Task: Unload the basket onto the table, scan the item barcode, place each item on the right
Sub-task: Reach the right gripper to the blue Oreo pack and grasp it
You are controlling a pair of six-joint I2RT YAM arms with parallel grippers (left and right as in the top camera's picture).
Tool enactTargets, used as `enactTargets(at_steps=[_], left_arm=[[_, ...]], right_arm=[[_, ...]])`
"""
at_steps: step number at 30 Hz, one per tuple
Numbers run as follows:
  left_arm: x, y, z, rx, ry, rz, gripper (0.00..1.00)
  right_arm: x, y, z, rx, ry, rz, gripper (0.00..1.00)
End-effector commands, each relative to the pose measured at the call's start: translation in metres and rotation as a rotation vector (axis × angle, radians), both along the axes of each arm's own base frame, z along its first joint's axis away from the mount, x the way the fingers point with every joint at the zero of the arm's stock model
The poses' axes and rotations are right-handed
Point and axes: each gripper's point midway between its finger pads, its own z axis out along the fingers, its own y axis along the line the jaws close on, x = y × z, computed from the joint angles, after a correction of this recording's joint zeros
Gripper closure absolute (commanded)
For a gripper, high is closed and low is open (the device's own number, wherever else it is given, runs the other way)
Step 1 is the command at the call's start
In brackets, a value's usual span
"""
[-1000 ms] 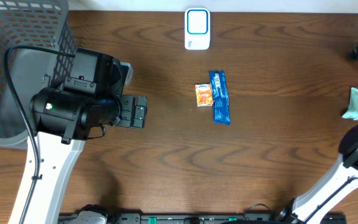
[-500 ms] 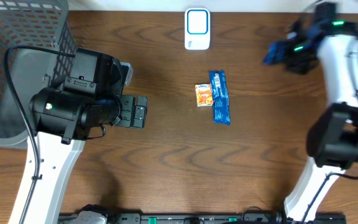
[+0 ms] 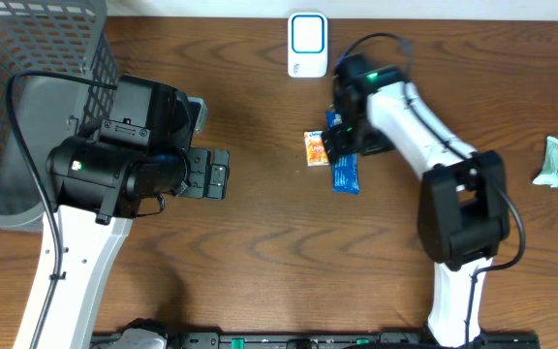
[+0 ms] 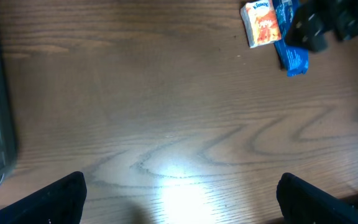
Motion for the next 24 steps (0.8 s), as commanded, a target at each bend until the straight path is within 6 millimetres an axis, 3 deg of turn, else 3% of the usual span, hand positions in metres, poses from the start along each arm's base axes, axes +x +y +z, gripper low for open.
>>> enactTargets(at_steps=[1, 9, 17, 24], left_arm=[[0.002, 0.003, 0.002, 0.010, -0.005, 0.012, 0.02], [0.002, 0.003, 0.002, 0.010, -0.005, 0.012, 0.02], [0.002, 0.003, 0.002, 0.010, -0.005, 0.012, 0.02], [0.002, 0.003, 0.002, 0.010, -0.005, 0.012, 0.02]], right_arm=[[-0.004, -0.006, -0.001, -0.164, -0.065, -0.039, 0.11], [-0.019, 0.021, -0.022, -0.234, -0.140, -0.003, 0.30], [-0.027, 0.004, -0.036, -0.379, -0.213, -0.004, 0.39], [-0.016, -0.008, -0.034, -0.395, -0.244, -0.047, 0.52]])
